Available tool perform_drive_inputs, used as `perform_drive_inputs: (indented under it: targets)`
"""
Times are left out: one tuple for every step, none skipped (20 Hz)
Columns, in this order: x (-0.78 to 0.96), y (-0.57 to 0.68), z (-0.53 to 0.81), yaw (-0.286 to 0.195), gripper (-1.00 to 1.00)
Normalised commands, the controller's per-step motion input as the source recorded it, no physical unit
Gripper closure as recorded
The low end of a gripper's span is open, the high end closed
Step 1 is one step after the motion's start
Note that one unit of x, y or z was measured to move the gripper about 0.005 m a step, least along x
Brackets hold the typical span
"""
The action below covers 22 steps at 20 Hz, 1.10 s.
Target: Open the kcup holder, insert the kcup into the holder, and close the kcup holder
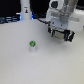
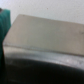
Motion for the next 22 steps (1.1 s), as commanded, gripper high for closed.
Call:
perform_drive_inputs:
  targets:
    - [-0.03,0.0,0.06,-0.061,1.0]
    - [-0.02,0.0,0.06,-0.059,1.0]
    - [-0.01,0.0,0.04,-0.062,1.0]
    - [0.15,0.0,0.0,0.0,1.0]
    - [0.34,-0.19,0.03,-0.004,1.0]
    - [0.32,-0.38,0.21,-0.009,1.0]
    - [0.36,-0.41,0.27,0.0,1.0]
    - [0.54,-0.41,0.19,0.0,1.0]
    - [0.59,-0.43,0.22,0.0,1.0]
    - [0.59,-0.48,0.21,0.0,1.0]
    - [0.61,-0.6,0.21,0.0,1.0]
    - [0.7,-0.69,0.17,0.0,1.0]
    - [0.69,-0.64,0.15,0.0,1.0]
    - [0.57,-0.5,0.11,0.0,1.0]
    - [0.16,-0.09,0.1,0.0,1.0]
    - [0.04,-0.28,0.2,-0.202,-1.0]
    - [0.85,-0.33,0.25,-0.063,1.0]
    - [0.86,-0.32,0.26,-0.064,1.0]
    - [0.65,-0.18,0.27,-0.021,1.0]
    - [0.35,-0.03,0.29,-0.086,-1.0]
    - [0.32,-0.02,0.31,-0.077,-1.0]
    - [0.24,-0.03,0.38,-0.084,-1.0]
